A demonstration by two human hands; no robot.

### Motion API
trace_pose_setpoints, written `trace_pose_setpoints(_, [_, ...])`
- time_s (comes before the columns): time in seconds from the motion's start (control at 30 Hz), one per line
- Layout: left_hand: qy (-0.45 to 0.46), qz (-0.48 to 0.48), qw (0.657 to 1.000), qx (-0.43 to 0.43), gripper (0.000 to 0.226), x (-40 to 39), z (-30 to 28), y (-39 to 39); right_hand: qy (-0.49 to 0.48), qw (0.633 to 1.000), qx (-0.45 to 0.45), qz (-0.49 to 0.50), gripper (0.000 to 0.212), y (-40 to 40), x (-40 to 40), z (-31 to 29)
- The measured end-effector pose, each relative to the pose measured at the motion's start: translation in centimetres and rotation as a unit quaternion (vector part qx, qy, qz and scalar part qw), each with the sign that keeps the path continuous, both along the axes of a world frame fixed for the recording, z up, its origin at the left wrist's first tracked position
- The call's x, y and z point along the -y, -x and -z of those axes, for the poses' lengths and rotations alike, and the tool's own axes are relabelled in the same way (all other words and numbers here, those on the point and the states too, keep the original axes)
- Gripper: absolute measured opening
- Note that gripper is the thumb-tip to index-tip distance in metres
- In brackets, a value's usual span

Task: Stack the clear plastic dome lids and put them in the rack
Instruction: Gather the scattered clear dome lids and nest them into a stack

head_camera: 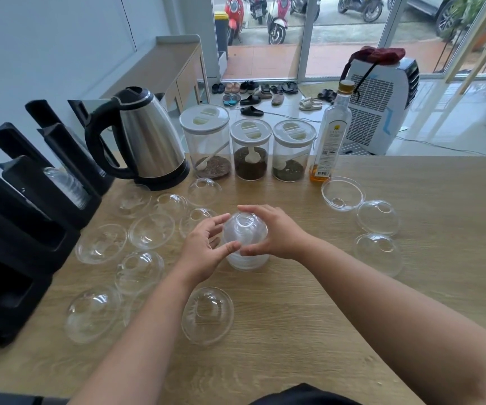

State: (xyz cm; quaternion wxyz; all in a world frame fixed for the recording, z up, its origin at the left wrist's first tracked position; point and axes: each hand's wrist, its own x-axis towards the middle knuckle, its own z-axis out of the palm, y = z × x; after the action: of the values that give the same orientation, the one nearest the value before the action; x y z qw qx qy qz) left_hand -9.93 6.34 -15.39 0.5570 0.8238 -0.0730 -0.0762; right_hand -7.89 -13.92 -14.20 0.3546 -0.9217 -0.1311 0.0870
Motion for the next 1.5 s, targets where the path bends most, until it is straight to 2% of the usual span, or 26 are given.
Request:
trace_pose_setpoints(0.17, [-0.011,0.010,1.000,0.015,0.075,-0.1,-1.0,0.1,-0.018,1.000,0.012,-0.006,0.109,0.3,0.7,-0.4])
trace_pose_setpoints(0.33, [-0.088,0.033,0.985,0.144,0.071,1.8,-3.6,0.0,-0.028,0.998,0.043,0.046,0.103,1.2,4.7,-1.5])
trace_pose_setpoints(0.5, [-0.134,0.130,0.957,0.221,0.063,7.2,-5.6,-0.6,0.081,0.985,-0.001,0.154,0.076,2.9,12.0,-1.7])
trace_pose_setpoints(0.7, [-0.231,0.257,0.911,0.224,0.059,14.8,-4.6,-2.5,0.177,0.952,-0.085,0.234,0.075,5.9,18.6,0.0])
trace_pose_setpoints(0.83, [-0.337,0.291,0.863,0.239,0.061,18.8,-3.7,-4.6,0.161,0.942,-0.085,0.282,0.085,7.3,19.2,2.3])
trace_pose_setpoints(1.0, [-0.496,0.307,0.768,0.265,0.050,22.4,-1.8,-7.0,0.112,0.927,-0.075,0.349,0.092,8.1,18.8,4.6])
trace_pose_setpoints(1.1, [-0.543,0.333,0.736,0.228,0.054,23.4,-0.4,-7.6,0.096,0.926,-0.071,0.359,0.087,8.5,18.8,5.1])
trace_pose_setpoints(1.17, [-0.552,0.341,0.724,0.235,0.061,23.8,-0.1,-7.7,0.089,0.928,-0.072,0.356,0.084,8.9,19.0,5.1])
trace_pose_setpoints(1.23, [-0.515,0.330,0.732,0.299,0.057,23.5,0.1,-7.6,0.088,0.930,-0.067,0.351,0.084,9.3,19.4,5.1])
trace_pose_setpoints(1.27, [-0.462,0.314,0.768,0.312,0.053,23.2,0.2,-7.5,0.085,0.930,-0.064,0.352,0.084,9.4,19.5,5.1])
trace_pose_setpoints(1.3, [-0.389,0.287,0.824,0.296,0.049,22.9,0.4,-7.3,0.079,0.930,-0.062,0.354,0.084,9.6,19.6,5.1])
trace_pose_setpoints(1.33, [-0.311,0.248,0.879,0.264,0.044,22.5,0.3,-6.9,0.076,0.930,-0.059,0.355,0.084,9.7,19.6,5.2])
trace_pose_setpoints(1.4, [-0.164,0.160,0.956,0.180,0.039,21.9,0.1,-5.9,0.078,0.929,-0.055,0.357,0.084,9.8,19.4,5.4])
trace_pose_setpoints(1.47, [-0.008,0.085,0.995,0.056,0.040,21.4,-0.5,-4.5,0.079,0.928,-0.046,0.362,0.084,9.9,19.0,5.7])
trace_pose_setpoints(1.5, [0.063,0.060,0.996,-0.004,0.043,21.1,-0.9,-3.8,0.077,0.927,-0.042,0.363,0.083,9.9,18.7,5.6])
